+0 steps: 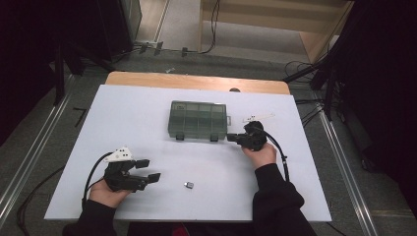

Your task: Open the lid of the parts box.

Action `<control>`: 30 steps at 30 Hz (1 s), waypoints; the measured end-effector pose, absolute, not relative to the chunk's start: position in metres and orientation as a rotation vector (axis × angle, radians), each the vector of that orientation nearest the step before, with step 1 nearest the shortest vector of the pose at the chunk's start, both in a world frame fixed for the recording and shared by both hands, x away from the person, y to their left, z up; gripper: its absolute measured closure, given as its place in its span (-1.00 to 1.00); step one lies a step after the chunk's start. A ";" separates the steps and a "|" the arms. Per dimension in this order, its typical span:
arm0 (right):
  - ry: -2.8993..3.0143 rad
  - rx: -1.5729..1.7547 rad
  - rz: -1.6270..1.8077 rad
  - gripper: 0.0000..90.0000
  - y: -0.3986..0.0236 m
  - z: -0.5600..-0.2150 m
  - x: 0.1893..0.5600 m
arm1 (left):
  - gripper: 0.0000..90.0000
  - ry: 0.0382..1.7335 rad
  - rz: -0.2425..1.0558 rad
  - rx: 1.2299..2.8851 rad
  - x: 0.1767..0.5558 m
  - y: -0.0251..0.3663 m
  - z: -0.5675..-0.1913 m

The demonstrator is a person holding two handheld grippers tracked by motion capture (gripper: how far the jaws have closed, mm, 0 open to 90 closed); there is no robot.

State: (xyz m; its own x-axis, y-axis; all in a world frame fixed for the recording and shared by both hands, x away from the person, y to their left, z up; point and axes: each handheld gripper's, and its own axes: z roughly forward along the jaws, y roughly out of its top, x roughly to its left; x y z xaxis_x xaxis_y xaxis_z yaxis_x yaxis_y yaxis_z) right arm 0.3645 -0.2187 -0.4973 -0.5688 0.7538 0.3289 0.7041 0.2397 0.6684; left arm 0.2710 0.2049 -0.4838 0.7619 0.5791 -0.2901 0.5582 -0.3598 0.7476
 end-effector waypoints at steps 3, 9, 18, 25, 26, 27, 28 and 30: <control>2.422 1.424 1.257 0.95 -0.219 -0.496 0.364 | -0.41 0.857 0.031 2.038 0.271 0.204 -0.484; 2.416 1.415 1.268 0.95 -0.219 -0.494 0.364 | -0.41 0.858 0.030 2.037 0.271 0.205 -0.484; 2.402 1.417 1.294 0.95 -0.220 -0.489 0.364 | -0.41 0.862 0.036 2.044 0.272 0.204 -0.485; 2.399 1.413 1.302 0.95 -0.218 -0.485 0.366 | -0.41 0.861 0.038 2.047 0.272 0.204 -0.485; 2.396 1.409 1.305 0.95 -0.217 -0.485 0.366 | -0.41 0.862 0.038 2.047 0.272 0.204 -0.485; 2.396 1.417 1.305 0.95 -0.217 -0.484 0.366 | -0.41 0.861 0.039 2.046 0.272 0.204 -0.485; 2.396 1.416 1.307 0.95 -0.217 -0.483 0.366 | -0.41 0.861 0.039 2.045 0.272 0.204 -0.485; 2.394 1.419 1.310 0.95 -0.217 -0.483 0.366 | -0.41 0.860 0.040 2.047 0.272 0.204 -0.485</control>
State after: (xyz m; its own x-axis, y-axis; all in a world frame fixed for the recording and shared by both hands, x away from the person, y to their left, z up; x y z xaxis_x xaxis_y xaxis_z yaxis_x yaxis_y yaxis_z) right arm 0.3664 -0.2171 -0.4825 -0.5728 0.7452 0.3414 0.6893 0.2126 0.6926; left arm 0.2721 0.2041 -0.4855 0.7588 0.5874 -0.2815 0.5584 -0.3642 0.7454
